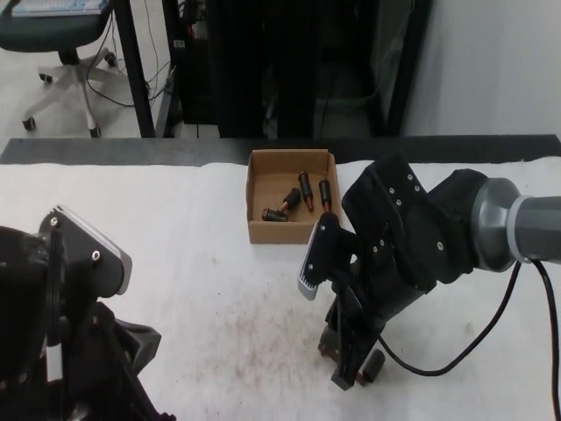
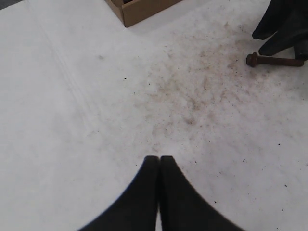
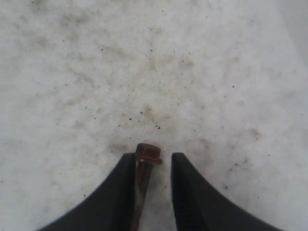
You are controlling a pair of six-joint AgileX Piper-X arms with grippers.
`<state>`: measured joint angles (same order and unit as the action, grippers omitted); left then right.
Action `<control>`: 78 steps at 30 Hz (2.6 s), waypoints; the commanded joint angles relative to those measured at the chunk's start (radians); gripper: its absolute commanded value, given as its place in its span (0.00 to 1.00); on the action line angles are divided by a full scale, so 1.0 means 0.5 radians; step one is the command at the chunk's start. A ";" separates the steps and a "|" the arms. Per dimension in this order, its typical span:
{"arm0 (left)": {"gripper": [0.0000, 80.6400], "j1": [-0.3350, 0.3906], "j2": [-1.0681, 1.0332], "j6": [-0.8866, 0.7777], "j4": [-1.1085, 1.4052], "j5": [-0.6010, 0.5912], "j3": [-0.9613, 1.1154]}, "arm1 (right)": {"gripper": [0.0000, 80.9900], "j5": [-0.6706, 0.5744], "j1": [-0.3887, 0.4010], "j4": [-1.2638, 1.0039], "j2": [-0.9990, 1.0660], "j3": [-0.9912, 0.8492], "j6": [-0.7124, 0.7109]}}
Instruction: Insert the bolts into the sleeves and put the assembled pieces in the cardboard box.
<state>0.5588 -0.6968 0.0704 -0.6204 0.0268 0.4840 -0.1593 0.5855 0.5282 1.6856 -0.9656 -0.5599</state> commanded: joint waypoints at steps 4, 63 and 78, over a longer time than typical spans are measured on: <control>0.00 0.001 -0.008 0.012 0.025 0.021 0.001 | 0.31 -0.037 -0.007 0.000 0.009 0.039 -0.024; 0.00 0.001 -0.524 -0.081 0.396 -0.801 0.265 | 0.01 0.007 -0.286 0.156 -0.927 -0.016 0.963; 0.00 0.427 -2.027 0.385 -0.463 -1.189 1.795 | 0.01 -0.169 -0.940 0.450 -1.687 0.204 0.933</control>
<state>0.7364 -1.6598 0.1853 -0.7600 -0.5673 1.3107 -0.2112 0.1678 0.7313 0.8757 -0.8784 -0.0823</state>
